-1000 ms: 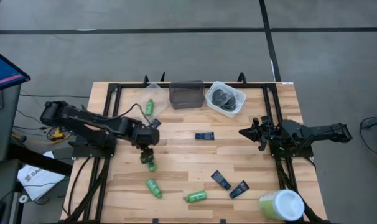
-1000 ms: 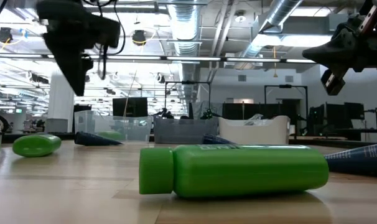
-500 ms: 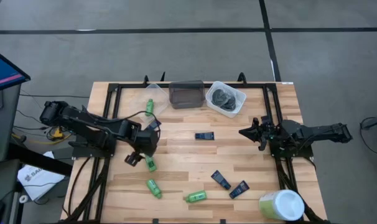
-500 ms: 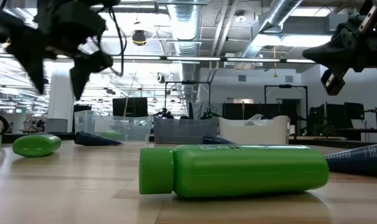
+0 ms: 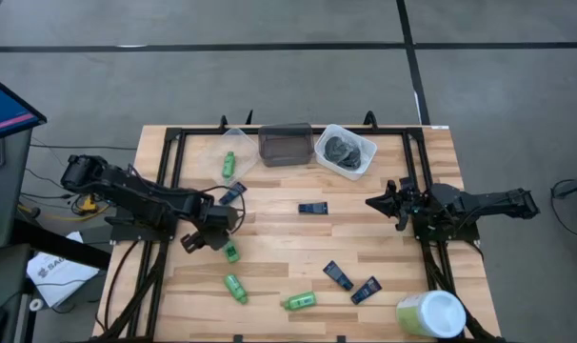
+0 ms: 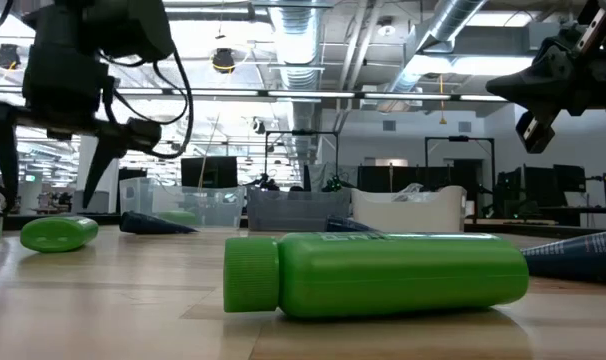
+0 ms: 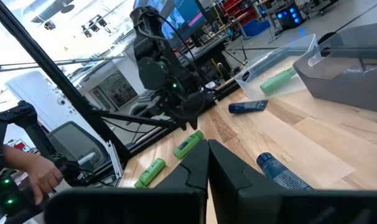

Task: Pick & Place Travel size toiletries
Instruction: Put the green shampoo into the transparent bin

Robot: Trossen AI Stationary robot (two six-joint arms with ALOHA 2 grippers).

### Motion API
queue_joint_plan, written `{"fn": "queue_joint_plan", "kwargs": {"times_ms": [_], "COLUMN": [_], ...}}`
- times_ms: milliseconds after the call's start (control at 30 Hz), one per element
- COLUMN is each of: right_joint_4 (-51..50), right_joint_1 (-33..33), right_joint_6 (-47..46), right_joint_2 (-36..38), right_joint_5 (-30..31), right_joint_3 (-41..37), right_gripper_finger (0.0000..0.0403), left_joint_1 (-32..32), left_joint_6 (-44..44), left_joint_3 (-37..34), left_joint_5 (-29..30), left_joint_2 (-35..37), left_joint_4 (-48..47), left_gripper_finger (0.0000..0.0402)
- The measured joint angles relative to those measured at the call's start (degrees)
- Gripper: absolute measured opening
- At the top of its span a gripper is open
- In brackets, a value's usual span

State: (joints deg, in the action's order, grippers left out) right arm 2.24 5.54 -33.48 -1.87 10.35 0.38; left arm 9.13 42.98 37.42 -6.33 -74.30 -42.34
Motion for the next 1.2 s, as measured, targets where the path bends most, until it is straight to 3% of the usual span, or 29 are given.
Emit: {"fn": "queue_joint_plan", "kwargs": {"times_ms": [700,1200], "right_joint_4": [0.0,0.0], "right_joint_1": [0.0,0.0], "right_joint_6": [0.0,0.0], "right_joint_2": [0.0,0.0], "right_joint_5": [0.0,0.0], "right_joint_3": [0.0,0.0], "right_gripper_finger": [0.0,0.0], "left_joint_1": [-2.4,-2.4], "left_joint_6": [3.7,3.1], "left_joint_3": [-8.0,-8.3], "left_joint_5": [-2.1,-1.9], "left_joint_2": [0.0,0.0], "left_joint_4": [10.5,11.6], "left_gripper_finger": [0.0238,0.009]}}
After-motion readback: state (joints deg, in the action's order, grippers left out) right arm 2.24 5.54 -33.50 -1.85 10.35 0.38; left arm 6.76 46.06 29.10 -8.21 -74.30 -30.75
